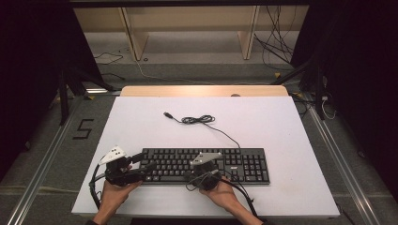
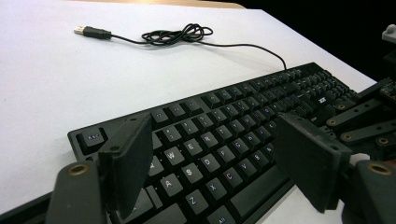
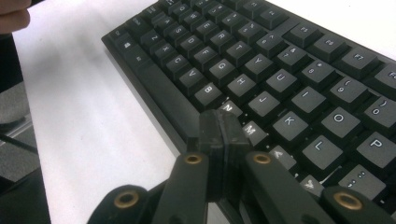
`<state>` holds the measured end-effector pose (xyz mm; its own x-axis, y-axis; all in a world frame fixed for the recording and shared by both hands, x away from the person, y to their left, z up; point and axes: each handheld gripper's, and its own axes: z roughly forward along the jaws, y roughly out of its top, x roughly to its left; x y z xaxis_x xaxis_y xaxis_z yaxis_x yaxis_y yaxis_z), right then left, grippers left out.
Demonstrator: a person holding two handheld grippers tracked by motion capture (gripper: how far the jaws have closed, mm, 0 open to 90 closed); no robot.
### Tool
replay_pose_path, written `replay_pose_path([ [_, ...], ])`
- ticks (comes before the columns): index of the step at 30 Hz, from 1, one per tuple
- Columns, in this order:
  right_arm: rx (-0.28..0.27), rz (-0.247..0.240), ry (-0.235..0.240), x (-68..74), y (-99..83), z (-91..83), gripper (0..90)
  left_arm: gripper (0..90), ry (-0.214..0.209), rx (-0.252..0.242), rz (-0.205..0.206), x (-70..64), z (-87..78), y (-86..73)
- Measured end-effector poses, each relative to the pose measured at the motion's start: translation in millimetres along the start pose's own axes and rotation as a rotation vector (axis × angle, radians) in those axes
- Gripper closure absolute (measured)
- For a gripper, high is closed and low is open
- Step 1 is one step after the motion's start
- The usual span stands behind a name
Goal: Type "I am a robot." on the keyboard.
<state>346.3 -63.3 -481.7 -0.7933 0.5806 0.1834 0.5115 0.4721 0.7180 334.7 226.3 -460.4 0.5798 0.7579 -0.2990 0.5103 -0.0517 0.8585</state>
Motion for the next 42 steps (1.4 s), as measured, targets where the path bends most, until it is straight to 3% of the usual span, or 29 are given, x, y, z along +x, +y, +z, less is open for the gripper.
replay_pose_path([
  [7, 0.006, -0.01, -0.014, 2.2, -1.8, 1.9, 90.0, 27.9, 0.001, 0.001, -0.001, 0.0, 0.3, -0.2],
  [11, -0.002, 0.014, -0.001, 0.7, -1.2, 0.5, 88.8, 27.9, 0.004, 0.003, -0.001, 0.4, 0.3, -0.1],
  [15, -0.06, 0.039, 0.026, -2.4, 2.0, -8.0, 83.4, 28.1, 0.009, 0.007, -0.005, 2.3, 0.4, -0.2],
  [21, -0.11, 0.067, 0.021, -8.7, 3.5, -20.2, 74.1, 30.7, 0.023, 0.013, -0.009, 3.1, 1.1, -0.6],
  [24, -0.126, 0.078, 0.025, -11.0, 3.7, -25.3, 61.7, 38.3, 0.029, 0.031, -0.009, 4.4, 2.5, -1.4],
  [31, -0.141, 0.097, 0.031, -14.6, 4.3, -33.6, 45.1, 60.0, 0.07, 0.095, -0.002, 6.0, 9.3, -3.8],
  [37, -0.169, 0.093, 0.029, -14.0, 5.2, -38.3, 38.7, 77.6, 0.086, 0.15, 0.009, 7.8, 17.1, -6.0],
  [42, -0.19, 0.089, 0.029, -13.5, 6.0, -42.3, 36.0, 86.1, 0.098, 0.188, 0.023, 7.6, 22.7, -7.4],
])
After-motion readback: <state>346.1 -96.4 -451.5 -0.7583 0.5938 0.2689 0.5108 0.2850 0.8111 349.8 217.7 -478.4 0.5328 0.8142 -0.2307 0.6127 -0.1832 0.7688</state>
